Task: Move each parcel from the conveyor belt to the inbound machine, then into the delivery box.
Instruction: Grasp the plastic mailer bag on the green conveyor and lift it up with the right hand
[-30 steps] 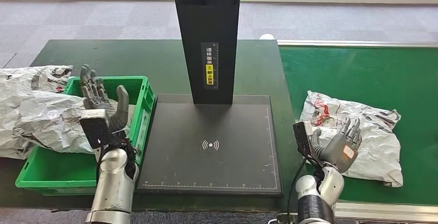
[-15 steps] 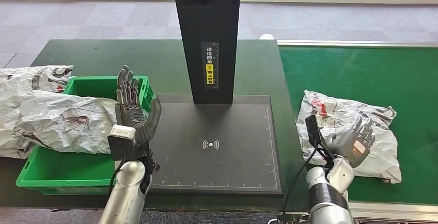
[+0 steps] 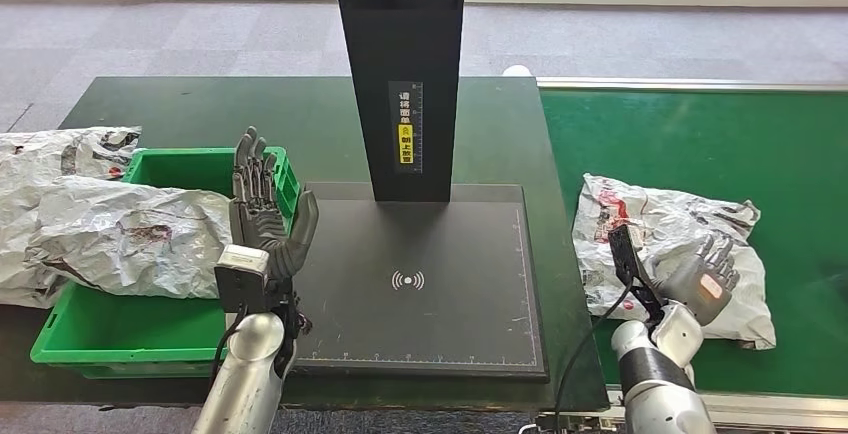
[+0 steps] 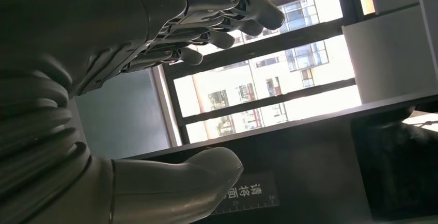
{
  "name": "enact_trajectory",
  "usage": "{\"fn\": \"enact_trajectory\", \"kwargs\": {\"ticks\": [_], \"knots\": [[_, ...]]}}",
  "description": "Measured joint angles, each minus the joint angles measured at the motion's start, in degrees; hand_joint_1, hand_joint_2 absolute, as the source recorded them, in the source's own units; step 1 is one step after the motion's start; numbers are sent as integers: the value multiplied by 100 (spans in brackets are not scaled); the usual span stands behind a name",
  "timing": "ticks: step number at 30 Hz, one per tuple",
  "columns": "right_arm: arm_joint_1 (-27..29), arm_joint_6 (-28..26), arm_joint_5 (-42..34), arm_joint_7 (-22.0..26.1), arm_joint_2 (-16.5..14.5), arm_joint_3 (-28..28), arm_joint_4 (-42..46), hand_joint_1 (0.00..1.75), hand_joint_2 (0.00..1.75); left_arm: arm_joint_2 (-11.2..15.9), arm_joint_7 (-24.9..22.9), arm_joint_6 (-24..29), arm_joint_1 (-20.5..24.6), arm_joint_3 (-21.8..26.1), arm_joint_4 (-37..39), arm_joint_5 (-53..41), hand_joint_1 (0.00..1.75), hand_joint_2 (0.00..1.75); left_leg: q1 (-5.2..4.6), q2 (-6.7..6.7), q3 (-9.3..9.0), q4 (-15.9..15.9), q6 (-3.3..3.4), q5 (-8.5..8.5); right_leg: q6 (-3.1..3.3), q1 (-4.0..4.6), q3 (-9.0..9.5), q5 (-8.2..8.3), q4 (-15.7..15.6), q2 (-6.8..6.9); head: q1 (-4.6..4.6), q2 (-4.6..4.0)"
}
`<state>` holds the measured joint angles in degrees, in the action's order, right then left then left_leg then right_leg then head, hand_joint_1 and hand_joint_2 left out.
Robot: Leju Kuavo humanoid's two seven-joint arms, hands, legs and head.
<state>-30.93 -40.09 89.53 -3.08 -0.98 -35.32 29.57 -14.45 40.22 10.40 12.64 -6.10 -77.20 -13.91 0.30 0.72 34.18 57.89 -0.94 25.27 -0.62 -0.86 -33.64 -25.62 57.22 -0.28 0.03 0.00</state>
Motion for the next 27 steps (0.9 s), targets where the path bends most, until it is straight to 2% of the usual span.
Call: {"fn": "enact_trajectory", "kwargs": {"ticks": [4,7,12,19,23,27], "knots": [[-44,30,43,-746,103,72,-211,0,175,0,0,-44,-106,3,-102,-93,0,175,0,2,2,0,0,0,0,-1,1,0,0,1,-1,0],[-103,487,-198,-982,217,148,-462,0,175,-4,0,-155,-188,18,-217,-274,0,175,-1,1,2,0,0,0,0,-1,0,0,-1,0,-1,0],[-166,1605,-861,-447,339,73,-766,0,175,-36,0,-277,-297,58,-413,-523,0,175,-1,1,2,0,0,0,0,-1,-1,0,-1,1,-1,0],[-232,2015,-1096,-111,391,-98,-904,3,175,-96,-1,-128,-372,97,-544,-876,0,175,1,1,1,0,0,0,0,1,-1,0,1,0,-1,0],[-260,2304,-1154,-19,414,-216,-929,175,175,-109,-2,-78,-376,110,-552,-1168,0,175,0,0,0,0,0,0,0,1,0,0,0,0,-1,0],[-280,2508,-1133,-29,464,-290,-943,175,175,-114,-1,-166,-379,123,-561,-1239,0,175,0,0,-3,1,1,0,-1,0,3,0,-3,0,-1,0]]}}
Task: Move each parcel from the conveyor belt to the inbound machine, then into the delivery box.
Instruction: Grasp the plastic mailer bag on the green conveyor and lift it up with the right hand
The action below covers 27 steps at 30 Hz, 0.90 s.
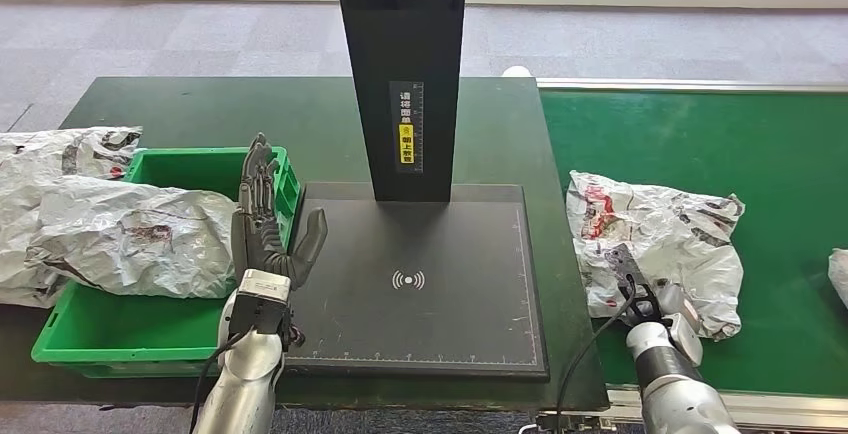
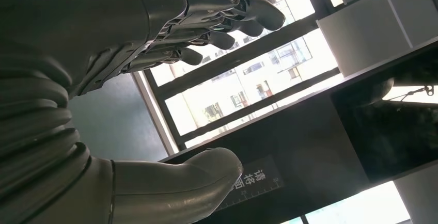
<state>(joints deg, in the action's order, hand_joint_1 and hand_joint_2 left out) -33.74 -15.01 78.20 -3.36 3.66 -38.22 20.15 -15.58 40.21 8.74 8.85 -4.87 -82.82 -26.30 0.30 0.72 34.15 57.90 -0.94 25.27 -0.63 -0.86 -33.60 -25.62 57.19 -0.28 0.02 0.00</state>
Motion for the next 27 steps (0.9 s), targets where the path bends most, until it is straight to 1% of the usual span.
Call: {"fn": "enact_trajectory", "kwargs": {"ticks": [3,8,11,12,13,14,16,17,18,19,21,25,27], "knots": [[0,-64,-11,105,37,-60,-6,175,175,0,0,-37,1,4,8,6,0,175,0,0,-1,0,1,0,-2,0,1,1,-1,0,0,0],[10,-557,-98,483,56,-179,-8,175,175,0,1,79,6,4,58,-46,0,175,0,-2,-2,1,1,-1,-3,0,0,3,-1,-3,0,0],[16,-740,-167,656,56,-231,-8,175,175,0,0,125,8,5,86,-94,0,175,0,-1,-1,1,1,-1,-3,0,0,2,0,-2,0,0],[21,-877,-250,838,55,-257,-8,175,175,0,-1,145,8,6,93,-97,0,175,0,-1,0,0,1,-1,-3,0,-1,2,1,-2,0,0],[27,-1077,-393,1138,52,-292,-7,175,175,1,-1,166,8,8,97,-92,0,175,0,-1,1,0,1,-1,-3,0,-1,2,1,-2,0,0],[34,-1322,-623,1572,45,-338,3,175,175,1,-1,186,7,10,99,-80,0,175,0,0,3,0,1,-1,-3,0,-2,2,2,-1,0,0],[44,-1770,-1366,2741,-9,-487,102,175,175,2,1,199,7,13,99,-32,0,175,0,0,4,0,1,-1,-3,0,-2,2,2,-1,0,0],[57,-1892,-1843,3317,-64,-572,223,175,175,2,1,199,7,13,102,-11,0,175,0,0,4,0,0,-1,-3,0,-3,2,2,-1,0,0],[81,-1946,-2320,3784,-137,-639,394,175,175,2,1,199,8,13,107,2,0,175,0,0,4,0,0,-1,-3,1,-3,2,2,-1,0,0],[114,-1943,-2707,4081,-214,-680,581,175,175,2,1,199,9,13,113,5,0,175,1,1,4,0,0,-1,-3,1,-3,1,2,-1,0,0],[190,-1902,-3128,4302,-355,-693,925,175,175,2,1,199,10,12,128,4,0,175,0,0,4,0,0,-1,-3,0,-4,1,2,-1,0,0],[279,-1881,-3258,4348,-508,-694,1321,175,175,2,-1,199,12,11,149,3,0,175,0,0,4,0,1,-1,-4,0,-4,1,2,-1,0,0],[346,-1879,-3518,4350,-571,-681,1521,175,175,2,-1,199,14,11,159,-6,0,175,0,2,3,0,1,-1,-4,0,-3,1,1,1,0,0]]}}
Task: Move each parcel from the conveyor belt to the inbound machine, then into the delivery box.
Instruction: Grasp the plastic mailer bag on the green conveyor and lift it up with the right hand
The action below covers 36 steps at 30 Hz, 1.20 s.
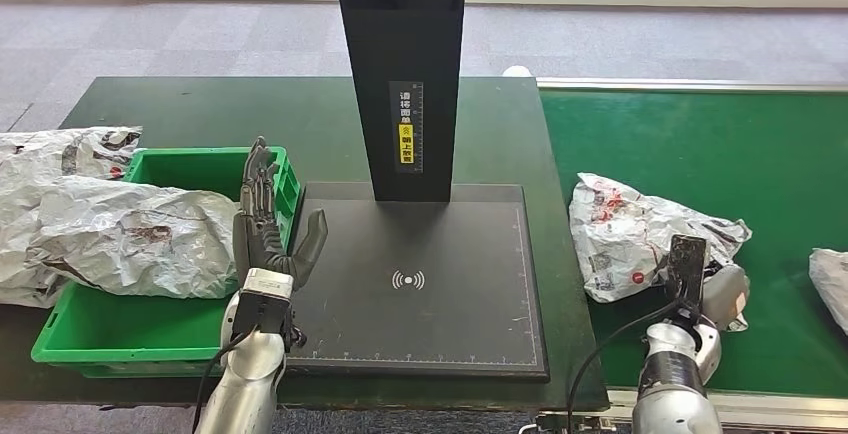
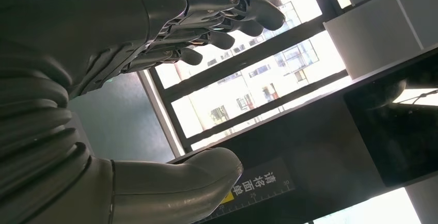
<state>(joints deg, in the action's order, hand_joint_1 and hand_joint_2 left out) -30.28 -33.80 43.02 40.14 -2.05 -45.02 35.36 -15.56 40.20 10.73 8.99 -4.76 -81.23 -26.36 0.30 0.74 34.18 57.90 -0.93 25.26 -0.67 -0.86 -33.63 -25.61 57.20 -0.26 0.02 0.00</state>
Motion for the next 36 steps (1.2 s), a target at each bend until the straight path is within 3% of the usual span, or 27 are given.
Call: {"fn": "enact_trajectory", "kwargs": {"ticks": [6,12,18,27,36], "knots": [[686,-29,-1890,4,-257,813,1449,175,175,-4,0,-23,15,2,73,-92,0,175,0,9,2,0,-1,1,-2,0,-2,-2,1,3,0,0],[1346,92,-2581,5,-494,1870,3096,175,175,-9,-1,-15,29,1,145,-93,0,175,1,-2,2,-2,-3,3,1,1,-7,-6,1,-1,0,0],[1744,1247,-3002,5,-697,2803,4184,175,175,-7,-1,9,30,1,166,-66,0,175,1,-7,1,-3,-3,2,1,1,-6,-5,4,-5,0,0],[1942,2793,-3435,2,-1035,4101,4574,175,175,-9,-1,139,141,-92,319,-154,0,175,5,-14,-1,-3,-3,1,2,3,-6,-5,5,-11,0,0],[1959,3039,-3475,1,-1142,4468,4566,175,175,-11,-1,184,172,-120,388,-152,0,175,4,-12,2,-3,-3,2,2,3,-7,-5,3,-11,0,0]]}}
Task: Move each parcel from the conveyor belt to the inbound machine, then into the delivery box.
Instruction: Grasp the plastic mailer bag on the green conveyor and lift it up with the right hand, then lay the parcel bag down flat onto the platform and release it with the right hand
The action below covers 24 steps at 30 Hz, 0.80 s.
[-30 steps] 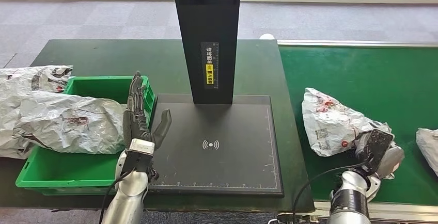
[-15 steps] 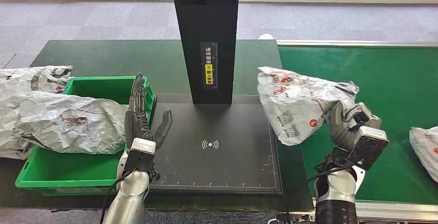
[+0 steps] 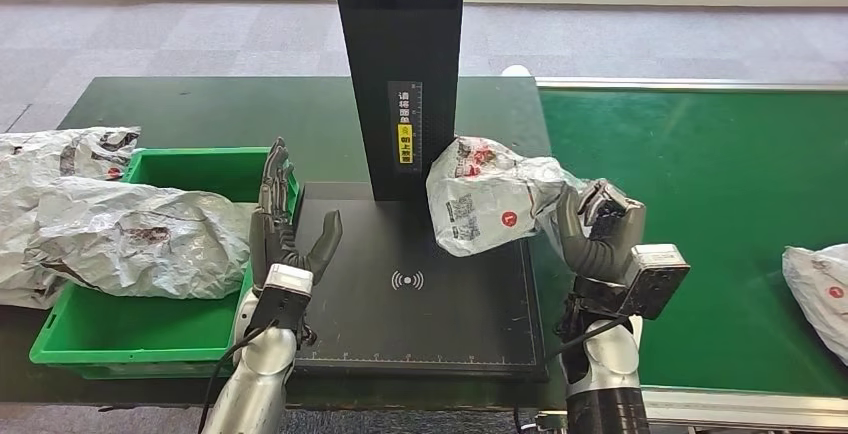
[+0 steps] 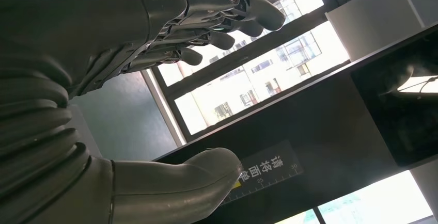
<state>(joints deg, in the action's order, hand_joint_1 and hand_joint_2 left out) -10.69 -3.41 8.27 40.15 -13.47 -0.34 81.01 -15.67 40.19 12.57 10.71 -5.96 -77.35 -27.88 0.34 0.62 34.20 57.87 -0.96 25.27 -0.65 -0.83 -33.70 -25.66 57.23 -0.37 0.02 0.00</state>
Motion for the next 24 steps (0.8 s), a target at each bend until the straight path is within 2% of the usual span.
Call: {"fn": "enact_trajectory", "kwargs": {"ticks": [6,12,19,24], "knots": [[-204,722,115,-10,-113,184,-739,175,175,-1,1,0,38,-71,42,22,0,175,2,-3,-2,-1,0,-2,4,3,-2,3,1,0,2,0],[-310,796,136,-7,-150,299,-1232,175,175,-2,0,0,49,-95,89,22,0,175,3,5,0,-1,-2,-4,5,3,2,2,2,8,2,0],[-626,1229,162,-5,-255,641,-2213,175,175,-25,0,0,178,-222,217,-24,0,175,3,5,1,-1,-3,-5,5,3,1,3,2,7,2,0],[-813,1909,-98,-4,-324,1015,-2887,175,175,-36,0,38,327,-348,362,121,0,175,4,6,0,-1,-4,-6,5,4,1,3,4,7,2,0]]}}
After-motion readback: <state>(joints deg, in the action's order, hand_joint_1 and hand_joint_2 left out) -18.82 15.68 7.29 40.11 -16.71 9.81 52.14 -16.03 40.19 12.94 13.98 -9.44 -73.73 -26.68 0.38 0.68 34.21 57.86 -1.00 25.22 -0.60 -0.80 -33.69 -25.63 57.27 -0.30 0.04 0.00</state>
